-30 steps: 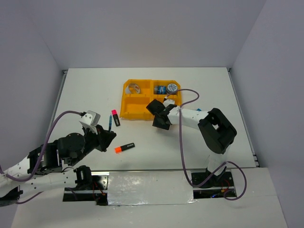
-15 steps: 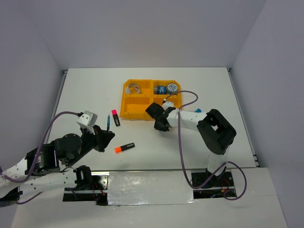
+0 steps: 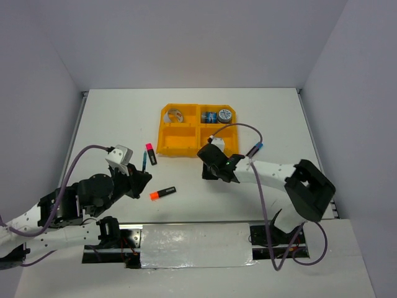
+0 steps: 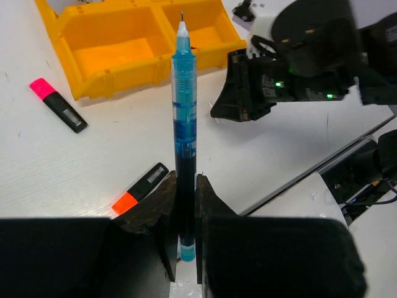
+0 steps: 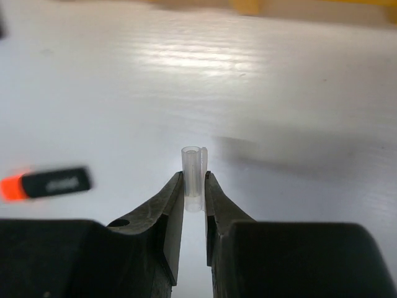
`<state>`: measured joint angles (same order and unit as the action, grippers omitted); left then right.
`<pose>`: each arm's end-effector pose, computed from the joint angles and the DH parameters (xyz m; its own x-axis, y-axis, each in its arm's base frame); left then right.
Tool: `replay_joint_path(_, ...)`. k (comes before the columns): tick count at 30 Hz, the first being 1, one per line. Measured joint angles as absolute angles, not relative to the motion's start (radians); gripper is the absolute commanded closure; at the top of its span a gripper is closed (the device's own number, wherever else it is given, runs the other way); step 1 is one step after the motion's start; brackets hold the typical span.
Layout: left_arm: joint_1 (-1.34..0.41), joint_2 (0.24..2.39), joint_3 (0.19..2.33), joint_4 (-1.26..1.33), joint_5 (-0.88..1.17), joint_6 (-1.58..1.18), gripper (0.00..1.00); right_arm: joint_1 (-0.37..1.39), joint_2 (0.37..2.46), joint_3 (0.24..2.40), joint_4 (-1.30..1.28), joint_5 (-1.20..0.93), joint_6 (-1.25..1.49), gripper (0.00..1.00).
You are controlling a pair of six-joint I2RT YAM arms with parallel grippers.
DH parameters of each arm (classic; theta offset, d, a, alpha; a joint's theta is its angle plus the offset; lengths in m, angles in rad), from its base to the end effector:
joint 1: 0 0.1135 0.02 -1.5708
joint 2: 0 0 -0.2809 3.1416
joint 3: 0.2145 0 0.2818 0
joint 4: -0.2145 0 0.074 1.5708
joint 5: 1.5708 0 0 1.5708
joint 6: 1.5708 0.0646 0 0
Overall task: Sort the stationery into containers
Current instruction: Pick up the pen cap from the center of the board.
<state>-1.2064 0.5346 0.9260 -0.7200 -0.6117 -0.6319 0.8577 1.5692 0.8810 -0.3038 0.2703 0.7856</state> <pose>0.0810 -0.1083 0.3762 -0.4302 -0.2290 -0.8732 0.3930 0.8233 -0.4095 0.2386 0.2495 0.1518 -0.8351 0.0764 -0.5448 -0.0604 0.9716 0.2289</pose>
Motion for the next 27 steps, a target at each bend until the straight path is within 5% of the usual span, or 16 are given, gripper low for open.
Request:
replay_joint_path(16, -1.206, 0.474, 0.621, -0.376, -0.352, -0.633, 1.0, 1.034, 0.831, 0.569, 0.112, 0.112, 0.554, 1.0)
replay_joint_path(27, -1.206, 0.493, 0.377, 0.144, -0.144, -0.666, 1.0, 1.172, 0.722, 0.657, 0.19, 0.392, 0.58, 1.0)
